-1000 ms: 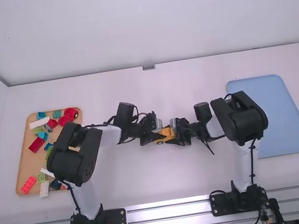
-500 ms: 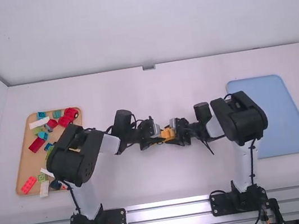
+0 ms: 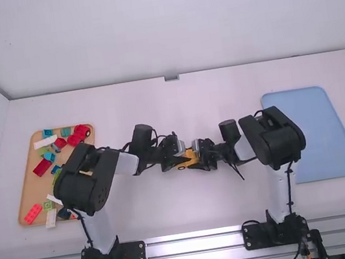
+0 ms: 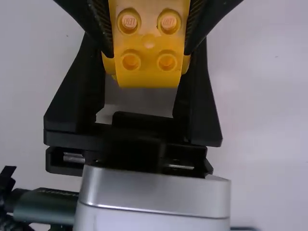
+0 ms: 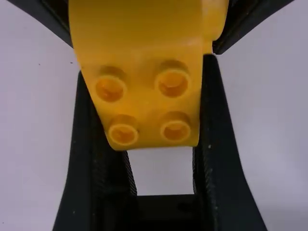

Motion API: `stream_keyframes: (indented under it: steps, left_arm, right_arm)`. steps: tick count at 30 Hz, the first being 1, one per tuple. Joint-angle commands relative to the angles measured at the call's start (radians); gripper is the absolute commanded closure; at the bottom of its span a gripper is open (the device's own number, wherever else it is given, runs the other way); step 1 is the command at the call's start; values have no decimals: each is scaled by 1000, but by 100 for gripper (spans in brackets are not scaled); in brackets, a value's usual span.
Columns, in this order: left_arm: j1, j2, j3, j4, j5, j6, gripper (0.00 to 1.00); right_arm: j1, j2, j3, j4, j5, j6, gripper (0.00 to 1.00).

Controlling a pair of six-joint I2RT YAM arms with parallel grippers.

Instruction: Assemble lego blocks to make yellow taxi

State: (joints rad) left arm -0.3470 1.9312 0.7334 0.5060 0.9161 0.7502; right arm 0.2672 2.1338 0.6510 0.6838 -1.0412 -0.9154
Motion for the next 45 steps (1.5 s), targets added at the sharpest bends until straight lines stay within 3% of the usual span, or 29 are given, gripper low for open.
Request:
stream_keyframes:
  steps: [1,6,14,28,37,45]
  left_arm:
    - [32,1,-3,11,14,-28,99]
    - [64,0,0,55,159,-29,99]
    - [40,4,-3,-59,111,24,98]
    - [36,108,-3,-8,142,-1,98]
    - [22,117,-44,-18,82,64,98]
    - [-54,117,-105,24,-132,50,98]
  right_arm:
    - [0,19,5,-6,-5,-5,50]
    - [0,19,5,-6,-6,-5,50]
    - [0,19,5,-6,-5,-5,50]
    - [2,19,5,-6,-5,-1,50]
    - [2,19,25,-11,-6,29,50]
    - [0,19,23,-10,-6,26,50]
